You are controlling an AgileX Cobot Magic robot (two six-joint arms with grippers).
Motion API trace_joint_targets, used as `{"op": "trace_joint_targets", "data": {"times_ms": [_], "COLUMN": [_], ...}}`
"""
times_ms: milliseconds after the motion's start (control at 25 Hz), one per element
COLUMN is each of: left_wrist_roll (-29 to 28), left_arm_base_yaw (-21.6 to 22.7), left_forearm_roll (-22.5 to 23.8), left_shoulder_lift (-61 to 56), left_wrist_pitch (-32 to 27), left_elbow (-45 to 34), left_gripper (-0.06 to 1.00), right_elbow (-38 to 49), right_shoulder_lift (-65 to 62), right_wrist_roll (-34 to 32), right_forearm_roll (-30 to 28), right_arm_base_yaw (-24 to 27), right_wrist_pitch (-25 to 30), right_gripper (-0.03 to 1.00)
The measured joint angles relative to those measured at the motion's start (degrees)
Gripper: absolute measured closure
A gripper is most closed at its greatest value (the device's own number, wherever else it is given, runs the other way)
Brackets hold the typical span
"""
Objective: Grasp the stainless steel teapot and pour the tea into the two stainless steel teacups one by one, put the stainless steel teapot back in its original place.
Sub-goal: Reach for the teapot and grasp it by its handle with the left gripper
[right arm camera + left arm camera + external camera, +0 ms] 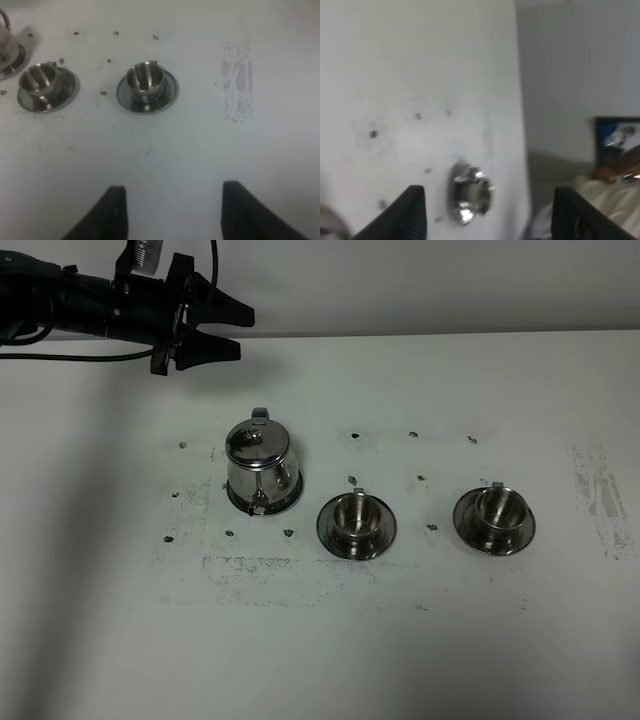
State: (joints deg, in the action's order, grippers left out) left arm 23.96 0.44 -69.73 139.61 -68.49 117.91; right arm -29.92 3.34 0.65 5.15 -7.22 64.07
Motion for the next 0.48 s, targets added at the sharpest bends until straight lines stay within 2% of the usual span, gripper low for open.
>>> {"op": "trace_joint_targets", "data": {"times_ms": [80,320,480], "left_wrist_roll": [0.54,-0.93,-1.71], "left_arm_base_yaw": [0.00,-0.69,-4.57], "left_forearm_roll": [5.61,30.77,43.85], "left_shoulder_lift": [-1.37,-10.01,-16.88], "left_wrist_pitch": [0.00,-0.05,-0.05], "left_elbow": [1.15,5.77,6.19], "left_gripper": [0.41,0.41,0.41], "right_elbow": [0.00,0.00,0.00], "right_shoulder_lift": [0.00,0.00,0.00], "right_wrist_roll": [0.00,0.00,0.00], "right_forearm_roll": [0.00,0.01,0.01], "right_arm_base_yaw": [0.00,0.00,0.00], "right_wrist_pitch": [0.00,0.00,-0.05], "right_gripper": [0.55,0.55,0.55]}}
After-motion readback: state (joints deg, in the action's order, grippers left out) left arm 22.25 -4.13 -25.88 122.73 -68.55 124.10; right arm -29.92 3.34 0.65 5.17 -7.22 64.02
